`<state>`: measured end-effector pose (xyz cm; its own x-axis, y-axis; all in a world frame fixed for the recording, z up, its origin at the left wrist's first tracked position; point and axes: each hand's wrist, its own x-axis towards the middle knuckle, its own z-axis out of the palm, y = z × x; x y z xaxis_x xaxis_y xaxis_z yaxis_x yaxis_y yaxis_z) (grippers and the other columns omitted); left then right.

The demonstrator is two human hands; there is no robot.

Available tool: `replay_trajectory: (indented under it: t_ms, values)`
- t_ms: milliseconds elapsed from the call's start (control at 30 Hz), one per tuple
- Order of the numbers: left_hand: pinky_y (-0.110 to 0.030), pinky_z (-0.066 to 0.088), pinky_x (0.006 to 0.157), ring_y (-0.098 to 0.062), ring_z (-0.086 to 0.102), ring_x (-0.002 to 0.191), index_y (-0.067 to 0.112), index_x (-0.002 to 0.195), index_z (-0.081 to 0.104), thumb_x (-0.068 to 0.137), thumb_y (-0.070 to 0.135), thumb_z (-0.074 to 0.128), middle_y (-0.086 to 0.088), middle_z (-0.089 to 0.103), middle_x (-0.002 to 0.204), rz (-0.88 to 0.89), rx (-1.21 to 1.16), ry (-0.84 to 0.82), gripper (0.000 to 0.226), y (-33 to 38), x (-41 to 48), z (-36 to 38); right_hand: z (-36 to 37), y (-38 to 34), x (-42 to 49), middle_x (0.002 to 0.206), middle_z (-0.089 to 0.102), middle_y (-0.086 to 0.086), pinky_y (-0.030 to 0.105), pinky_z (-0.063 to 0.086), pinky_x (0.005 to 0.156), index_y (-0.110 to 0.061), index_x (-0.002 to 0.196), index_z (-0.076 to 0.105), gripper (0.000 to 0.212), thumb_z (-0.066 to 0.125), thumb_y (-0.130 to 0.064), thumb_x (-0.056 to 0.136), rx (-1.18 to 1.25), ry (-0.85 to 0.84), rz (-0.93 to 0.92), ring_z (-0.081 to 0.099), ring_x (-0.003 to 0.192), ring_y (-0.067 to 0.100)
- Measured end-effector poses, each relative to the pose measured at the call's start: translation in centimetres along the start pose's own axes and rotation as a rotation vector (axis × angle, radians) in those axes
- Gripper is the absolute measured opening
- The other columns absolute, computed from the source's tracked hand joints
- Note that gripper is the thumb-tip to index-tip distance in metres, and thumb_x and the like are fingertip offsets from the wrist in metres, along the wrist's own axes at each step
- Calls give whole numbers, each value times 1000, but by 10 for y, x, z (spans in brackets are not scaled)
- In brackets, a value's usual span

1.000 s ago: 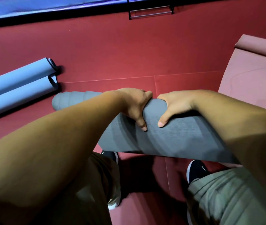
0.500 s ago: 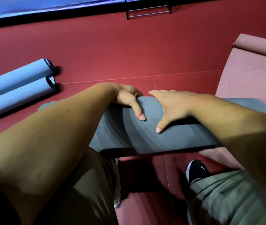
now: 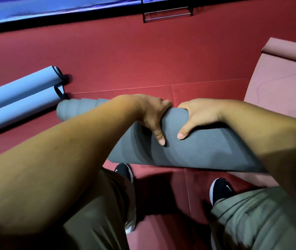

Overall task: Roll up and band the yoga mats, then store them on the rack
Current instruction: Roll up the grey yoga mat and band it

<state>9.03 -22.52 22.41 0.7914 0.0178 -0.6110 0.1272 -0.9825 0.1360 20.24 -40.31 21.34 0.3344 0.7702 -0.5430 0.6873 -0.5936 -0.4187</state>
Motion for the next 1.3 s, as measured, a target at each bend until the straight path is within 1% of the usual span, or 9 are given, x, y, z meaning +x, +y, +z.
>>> replay_trajectory:
  t_ms: [133,333,533,667,767,900,1067,1200,1300]
  values:
    - [-43,55,96,-24,64,107,31,134,48,38,81,92,6,64,122,-15,16,70,117,2,4,3,2,1,2,99,76,-18,39,62,85,-38,110,66,72,97,-66,51,55,-31,23,75,89,8]
    - [-37,55,94,-14,66,103,36,126,57,44,63,100,17,68,110,-28,-210,43,97,-7,6,6,-1,0,2,113,71,-19,40,58,95,-43,125,58,79,93,-70,58,30,-85,33,71,101,7]
    - [-40,59,97,-14,71,103,38,119,63,46,58,102,15,74,111,-64,-370,-30,85,-25,7,2,0,-11,5,130,61,-13,44,51,105,-38,142,46,109,85,-83,51,-147,-58,5,63,116,15]
    - [-39,61,90,-15,75,99,38,112,67,44,57,102,14,77,105,-100,-431,-34,78,-32,6,-5,10,-18,8,157,41,-3,53,42,113,-32,162,15,152,82,-91,39,-305,21,34,44,142,29]
    - [-45,64,91,-17,80,93,35,113,71,47,53,104,11,81,102,-127,-515,-86,76,-38,3,-6,13,-22,6,162,33,-4,56,40,114,-40,164,-3,162,81,-92,36,-357,60,5,39,147,31]
    - [-50,63,94,-21,80,96,33,116,72,53,49,103,7,81,106,-131,-546,-141,72,-43,0,-4,16,-25,6,157,43,-1,57,41,111,-33,165,5,158,79,-92,39,-401,121,-31,46,141,33]
    - [-48,63,95,-20,79,98,31,119,70,59,50,101,7,81,106,-96,-501,-160,70,-35,0,-2,16,-26,8,131,59,-7,52,49,100,-33,142,42,128,77,-92,33,-393,141,-31,58,119,29]
    - [-46,62,97,-17,77,99,34,116,69,53,67,95,11,79,106,-104,-425,-107,75,-31,-1,-5,12,-21,14,115,64,-10,44,56,91,-34,125,52,109,87,-83,34,-256,95,-47,64,102,20]
    - [-43,57,101,-14,71,107,39,121,68,63,73,89,15,75,113,-81,-332,-40,71,-29,-7,-5,11,-15,14,111,65,-15,41,57,89,-39,121,54,101,90,-79,37,-157,55,-38,65,98,14]
